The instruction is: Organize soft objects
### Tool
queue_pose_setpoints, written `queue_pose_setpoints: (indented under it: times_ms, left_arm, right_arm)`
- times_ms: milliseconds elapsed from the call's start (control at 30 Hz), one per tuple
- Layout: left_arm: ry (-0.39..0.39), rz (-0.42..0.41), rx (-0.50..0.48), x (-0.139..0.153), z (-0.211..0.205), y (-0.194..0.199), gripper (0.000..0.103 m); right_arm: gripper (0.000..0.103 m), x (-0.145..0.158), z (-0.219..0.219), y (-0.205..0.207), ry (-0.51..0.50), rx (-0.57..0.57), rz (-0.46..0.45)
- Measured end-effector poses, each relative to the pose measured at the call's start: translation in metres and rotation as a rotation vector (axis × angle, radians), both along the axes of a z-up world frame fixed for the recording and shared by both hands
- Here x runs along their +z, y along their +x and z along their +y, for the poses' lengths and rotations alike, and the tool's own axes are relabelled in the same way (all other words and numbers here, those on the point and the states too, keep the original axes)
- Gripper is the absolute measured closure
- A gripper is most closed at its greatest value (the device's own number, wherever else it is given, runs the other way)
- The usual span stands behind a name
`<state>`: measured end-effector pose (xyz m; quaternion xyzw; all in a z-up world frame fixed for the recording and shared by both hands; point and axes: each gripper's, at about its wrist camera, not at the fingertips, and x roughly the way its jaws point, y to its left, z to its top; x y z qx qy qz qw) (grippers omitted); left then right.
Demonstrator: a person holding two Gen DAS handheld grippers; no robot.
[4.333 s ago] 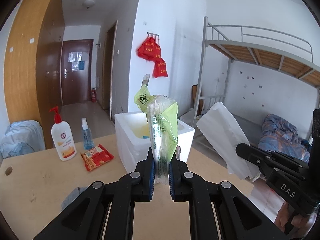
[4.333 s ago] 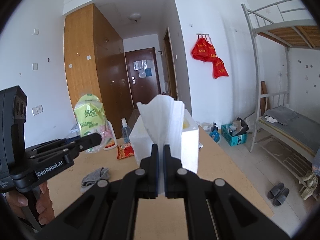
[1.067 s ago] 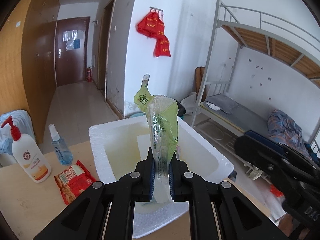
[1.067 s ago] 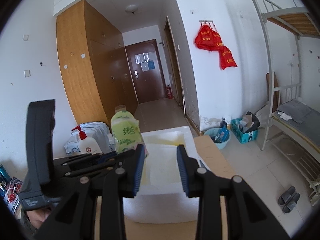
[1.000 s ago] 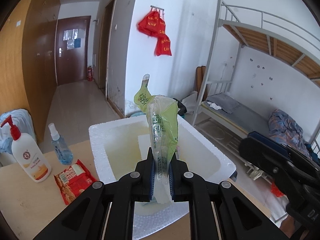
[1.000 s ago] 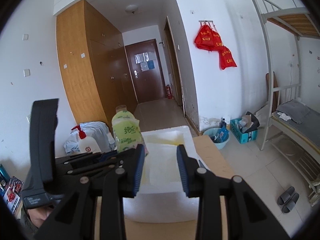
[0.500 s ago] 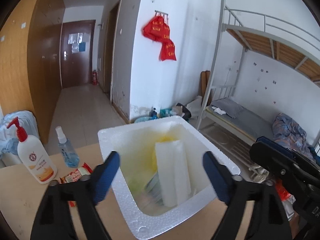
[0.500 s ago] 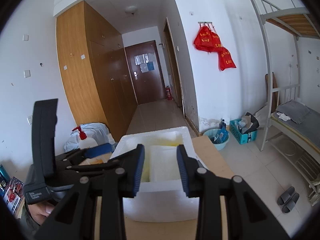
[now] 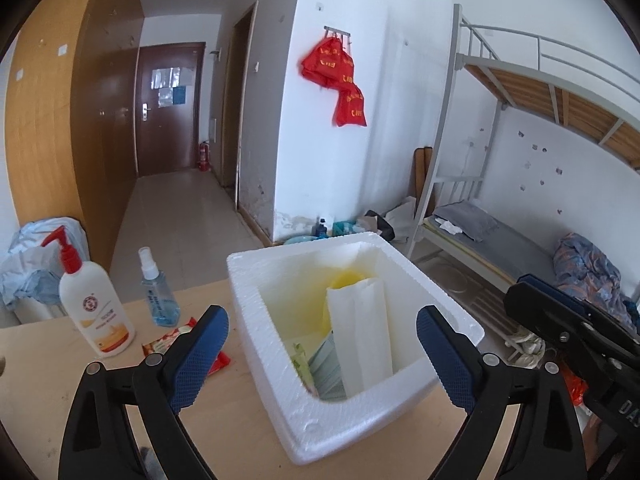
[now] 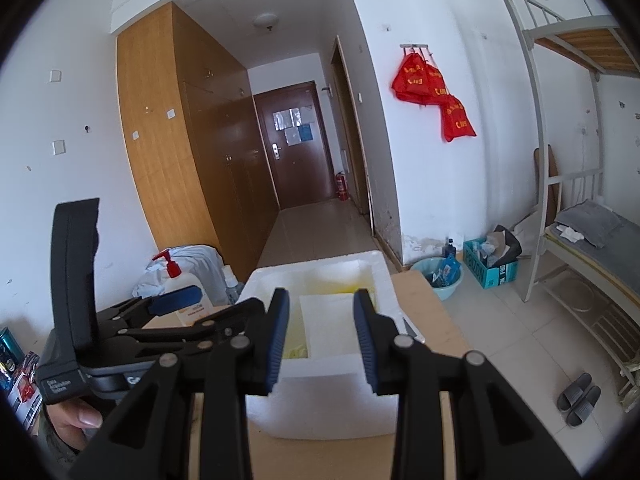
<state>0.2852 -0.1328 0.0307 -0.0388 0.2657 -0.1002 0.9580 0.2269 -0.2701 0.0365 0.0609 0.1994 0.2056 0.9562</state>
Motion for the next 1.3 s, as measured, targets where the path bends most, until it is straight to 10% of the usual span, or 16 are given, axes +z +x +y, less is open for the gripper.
queue_pose_setpoints:
  times_ms: [200, 333, 633, 1300]
  left_arm:
    - [0.004, -0.034, 0.024, 0.012, 0.011, -0.035, 0.008]
    - [0.0, -0.072, 0.051, 0.023, 0.024, -0.066, 0.002]
    - [0.014, -0.161, 0.139, 0.037, 0.046, -0.127, 0.0]
    - [0.045, -0.193, 0.301, 0.037, 0.086, -0.213, 0.0]
  right_arm:
    - [0.066, 0.004, 0.002, -0.014, 0.008, 0.016, -0.012]
    - [0.032, 0.007, 0.003, -0.027, 0.023, 0.026, -0.031]
    - [0.016, 0.015, 0.011, -0.054, 0.02, 0.056, -0.059]
    - [0.012, 0.02, 0.03, -0.105, 0.021, 0.133, -0.093]
